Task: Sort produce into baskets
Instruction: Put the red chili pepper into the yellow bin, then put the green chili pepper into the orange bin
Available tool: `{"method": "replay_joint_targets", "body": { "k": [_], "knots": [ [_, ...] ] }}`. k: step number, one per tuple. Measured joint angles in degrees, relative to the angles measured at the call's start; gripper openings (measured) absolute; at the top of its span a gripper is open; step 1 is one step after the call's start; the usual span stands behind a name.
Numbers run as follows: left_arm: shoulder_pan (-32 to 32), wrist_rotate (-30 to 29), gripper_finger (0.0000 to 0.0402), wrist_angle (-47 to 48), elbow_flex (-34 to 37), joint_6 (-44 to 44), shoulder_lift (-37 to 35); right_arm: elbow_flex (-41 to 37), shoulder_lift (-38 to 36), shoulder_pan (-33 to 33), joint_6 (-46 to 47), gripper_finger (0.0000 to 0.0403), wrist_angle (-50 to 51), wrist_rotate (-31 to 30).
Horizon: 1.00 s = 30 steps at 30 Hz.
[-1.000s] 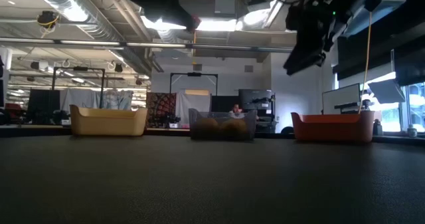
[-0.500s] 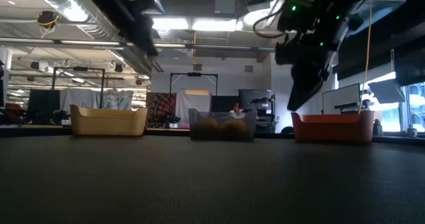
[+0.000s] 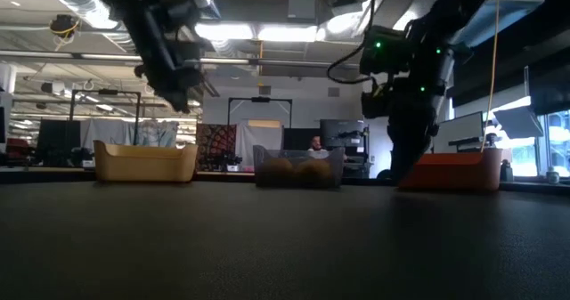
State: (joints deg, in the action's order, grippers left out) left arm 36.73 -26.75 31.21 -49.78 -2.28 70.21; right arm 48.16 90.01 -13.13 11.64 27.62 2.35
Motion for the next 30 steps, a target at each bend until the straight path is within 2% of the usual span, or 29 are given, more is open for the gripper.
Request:
{"method": "replay_joint_targets", "body": {
  "k": [8, 16, 26, 30],
  "knots": [
    [4.2, 2.3, 0.0136, 1.4, 0.0, -0.8, 8.9, 0.0, 2.5, 0.0, 0.0, 0.0140, -0.8, 0.2],
    [4.5, 2.2, 0.0139, 1.0, 0.0, -2.3, 14.7, 0.0, 2.5, 0.0, 0.0, 0.0140, -1.3, 0.2],
    [4.6, 1.6, 0.0221, 0.7, 0.0, -2.3, 15.0, 0.0, 2.5, 0.0, 0.0, 0.0140, -1.6, 0.2],
    [4.5, 1.9, 0.0234, 1.2, 0.0, -0.1, 15.0, 0.0, 2.5, 0.0, 0.0, 0.0140, -1.7, 0.2]
  ]
}}
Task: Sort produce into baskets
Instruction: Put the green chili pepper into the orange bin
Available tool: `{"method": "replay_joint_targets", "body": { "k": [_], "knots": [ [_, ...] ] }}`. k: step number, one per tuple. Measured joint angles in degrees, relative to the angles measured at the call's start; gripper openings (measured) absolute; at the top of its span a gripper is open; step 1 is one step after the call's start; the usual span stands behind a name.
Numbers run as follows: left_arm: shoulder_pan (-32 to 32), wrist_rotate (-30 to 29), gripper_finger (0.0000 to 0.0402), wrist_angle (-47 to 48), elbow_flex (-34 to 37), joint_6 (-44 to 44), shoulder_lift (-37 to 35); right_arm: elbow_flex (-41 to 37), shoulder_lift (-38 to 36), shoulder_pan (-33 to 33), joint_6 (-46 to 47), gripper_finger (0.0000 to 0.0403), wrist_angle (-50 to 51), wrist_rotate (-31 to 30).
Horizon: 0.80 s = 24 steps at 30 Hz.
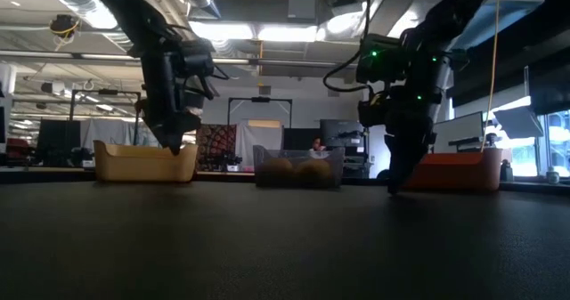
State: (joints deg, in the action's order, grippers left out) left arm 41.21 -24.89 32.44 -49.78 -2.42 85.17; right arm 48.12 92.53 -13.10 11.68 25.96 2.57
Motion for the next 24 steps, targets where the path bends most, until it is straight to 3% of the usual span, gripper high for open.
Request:
{"method": "replay_joint_targets", "body": {
  "k": [6, 16, 24],
  "knots": [
    [-2.1, 0.2, 0.0225, 0.0, 0.0, 1.2, -2.2, 0.0, 0.0, 0.0, 0.0, 0.0140, -0.4, 0.0],
    [-11.4, 0.3, 0.0216, -0.9, 0.0, 0.8, -14.3, 0.4, 0.0, 0.0, -0.2, 0.0140, -2.8, 1.4],
    [-19.1, 0.4, 0.0219, -1.9, -0.1, -0.3, -17.7, 6.8, -1.2, 0.0, -2.8, 0.0140, 16.1, 1.9]
  ]
}}
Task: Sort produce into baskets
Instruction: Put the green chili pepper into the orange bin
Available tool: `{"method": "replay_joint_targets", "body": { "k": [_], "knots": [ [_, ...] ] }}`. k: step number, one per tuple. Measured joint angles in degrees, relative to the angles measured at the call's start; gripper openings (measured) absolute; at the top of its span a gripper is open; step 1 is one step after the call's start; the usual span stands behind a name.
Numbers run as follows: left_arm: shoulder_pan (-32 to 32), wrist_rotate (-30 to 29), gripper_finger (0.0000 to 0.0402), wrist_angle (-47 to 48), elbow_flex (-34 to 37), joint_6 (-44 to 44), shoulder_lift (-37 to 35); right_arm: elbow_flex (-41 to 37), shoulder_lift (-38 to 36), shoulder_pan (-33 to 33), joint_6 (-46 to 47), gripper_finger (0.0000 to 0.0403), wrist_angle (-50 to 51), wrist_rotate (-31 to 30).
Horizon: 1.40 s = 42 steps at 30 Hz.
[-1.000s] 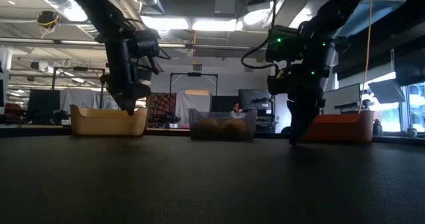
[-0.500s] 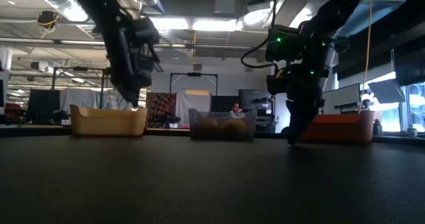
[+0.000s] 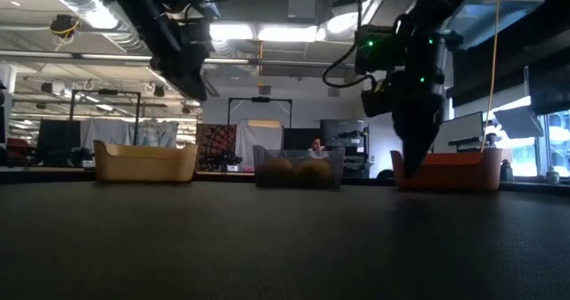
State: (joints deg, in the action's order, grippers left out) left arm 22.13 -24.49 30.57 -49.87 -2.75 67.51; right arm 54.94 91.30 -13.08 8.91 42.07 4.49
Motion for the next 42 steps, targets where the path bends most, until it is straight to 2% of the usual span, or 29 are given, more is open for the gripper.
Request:
{"method": "replay_joint_targets", "body": {
  "k": [7, 17, 21, 27, 30, 37, 42],
  "knots": [
    [-4.5, 0.0, 0.0219, 0.1, 0.0, 1.1, 0.4, 2.5, -3.1, 0.0, -0.4, 0.0140, 15.9, -2.8],
    [-6.9, -0.1, 0.0219, 0.1, 0.0, 1.3, 0.4, 2.5, -6.8, 0.0, 2.7, 0.0140, 33.2, -2.0],
    [-6.9, -0.1, 0.0219, 0.5, 0.0, 1.3, 0.4, 2.5, -6.9, 0.0, 4.2, 0.0140, 37.6, -2.0],
    [-6.9, -0.1, 0.0219, 0.5, 0.0, 1.6, 0.4, 0.8, -6.9, 0.0, 4.9, 0.0146, 38.0, -1.6],
    [-6.9, -0.1, 0.0219, 0.5, 0.0, 1.6, 0.4, -0.8, -6.9, 0.0, 5.0, 0.0167, 38.0, -0.9],
    [-6.9, -0.1, 0.0219, 0.4, 0.0, 1.3, 0.4, -4.5, -6.8, 0.0, 3.2, 0.0251, 38.2, -0.4],
    [-6.9, -0.1, 0.0219, 0.1, 0.0, 1.3, 0.4, -7.3, -6.8, 0.1, 1.8, 0.0276, 37.4, 0.0]
  ]
}}
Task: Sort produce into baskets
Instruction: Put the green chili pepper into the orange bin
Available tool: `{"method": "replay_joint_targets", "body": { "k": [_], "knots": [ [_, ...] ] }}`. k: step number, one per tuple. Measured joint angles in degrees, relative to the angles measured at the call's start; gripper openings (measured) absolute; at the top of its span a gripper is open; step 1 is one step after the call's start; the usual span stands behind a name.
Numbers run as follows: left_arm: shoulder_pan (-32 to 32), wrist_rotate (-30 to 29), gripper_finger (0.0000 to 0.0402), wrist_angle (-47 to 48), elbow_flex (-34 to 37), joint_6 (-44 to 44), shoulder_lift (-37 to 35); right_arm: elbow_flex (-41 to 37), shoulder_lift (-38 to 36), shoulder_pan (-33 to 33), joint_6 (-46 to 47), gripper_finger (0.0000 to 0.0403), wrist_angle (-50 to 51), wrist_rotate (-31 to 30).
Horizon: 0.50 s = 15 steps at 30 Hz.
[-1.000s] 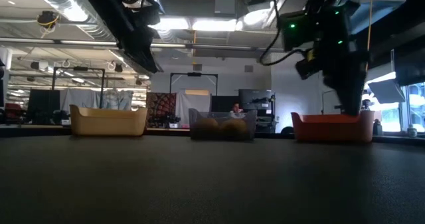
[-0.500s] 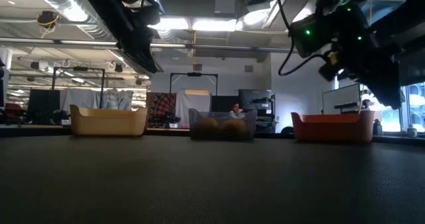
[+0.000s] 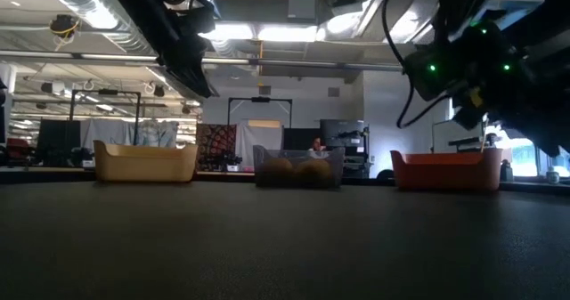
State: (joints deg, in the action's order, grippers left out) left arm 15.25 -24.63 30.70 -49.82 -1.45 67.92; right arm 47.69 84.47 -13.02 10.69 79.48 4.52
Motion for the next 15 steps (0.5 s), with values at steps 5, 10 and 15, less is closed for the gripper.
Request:
{"method": "replay_joint_targets", "body": {
  "k": [5, 10, 15],
  "knots": [
    [0.0, 0.0, 0.0219, 0.0, 0.0, -0.2, 0.0, -3.1, 0.0, 0.0, 0.0, 0.0277, -0.5, -0.4],
    [0.0, 0.0, 0.0219, -0.1, 0.0, -0.3, 0.0, -4.2, 0.1, 0.3, -0.1, 0.0278, -1.9, -1.5],
    [0.0, 0.0, 0.0219, -0.1, 0.0, -0.3, 0.0, -4.3, 1.3, 0.3, -0.5, 0.0278, -1.4, -1.5]
  ]
}}
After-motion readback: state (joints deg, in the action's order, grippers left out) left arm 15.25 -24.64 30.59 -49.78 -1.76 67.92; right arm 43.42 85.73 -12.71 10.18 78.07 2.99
